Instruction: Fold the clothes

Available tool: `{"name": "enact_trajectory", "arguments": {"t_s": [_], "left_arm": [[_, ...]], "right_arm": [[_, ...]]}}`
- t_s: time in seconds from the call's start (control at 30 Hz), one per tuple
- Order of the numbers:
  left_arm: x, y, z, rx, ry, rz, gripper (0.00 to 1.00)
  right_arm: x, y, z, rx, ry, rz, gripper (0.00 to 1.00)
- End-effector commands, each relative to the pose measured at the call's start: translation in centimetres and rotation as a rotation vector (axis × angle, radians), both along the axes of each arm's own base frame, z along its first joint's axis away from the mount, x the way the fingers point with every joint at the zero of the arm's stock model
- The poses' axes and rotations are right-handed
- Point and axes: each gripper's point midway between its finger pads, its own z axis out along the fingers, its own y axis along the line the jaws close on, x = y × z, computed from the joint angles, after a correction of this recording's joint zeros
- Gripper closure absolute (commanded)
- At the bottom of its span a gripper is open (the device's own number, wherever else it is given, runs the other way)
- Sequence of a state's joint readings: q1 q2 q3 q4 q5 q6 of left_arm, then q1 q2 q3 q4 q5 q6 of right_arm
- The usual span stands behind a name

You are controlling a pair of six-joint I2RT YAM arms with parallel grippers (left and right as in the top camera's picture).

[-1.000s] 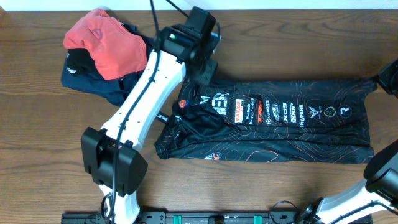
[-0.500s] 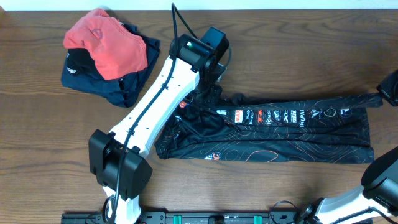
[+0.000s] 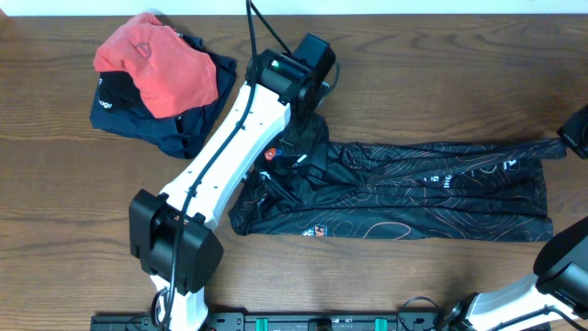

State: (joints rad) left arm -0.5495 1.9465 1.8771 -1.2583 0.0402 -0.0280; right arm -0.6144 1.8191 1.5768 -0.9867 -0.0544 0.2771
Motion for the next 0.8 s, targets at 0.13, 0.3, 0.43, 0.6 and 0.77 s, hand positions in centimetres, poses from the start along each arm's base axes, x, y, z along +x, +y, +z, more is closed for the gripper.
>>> {"name": "enact_trajectory", "arguments": {"t_s": [0.13,0.3,0.43,0.6,0.77], "left_arm": [[1.2,-1.2,-6.0,-0.104,0.006,-0.033,0.38],[1.7,-1.7,-8.7,-0.129,-0.028,-0.040,0.38],[1.2,-1.3,-10.8,-0.118,-0.009,-0.046,0.39],[0.4,-3.0,-12.7,-0.204,0.055,-0.065,0.48],[1.0,-3.4,-13.9,-0.207,0.048,-0.067,0.59]], "right_arm": [[-0.3,-0.6,0.9,-0.027,-0.011,-0.006,0.99],[-0.2,-0.6,1.0,-0.029,-0.015,-0.006,0.99],[-0.2,-0.6,1.0,-0.027,-0.016,-0.013,0.99],[-0.1,-0.7,1.0,-0.029,-0.020,-0.013,0.99],[-0.1,-0.7,1.0,-0.029,-0.020,-0.013,0.99]]}}
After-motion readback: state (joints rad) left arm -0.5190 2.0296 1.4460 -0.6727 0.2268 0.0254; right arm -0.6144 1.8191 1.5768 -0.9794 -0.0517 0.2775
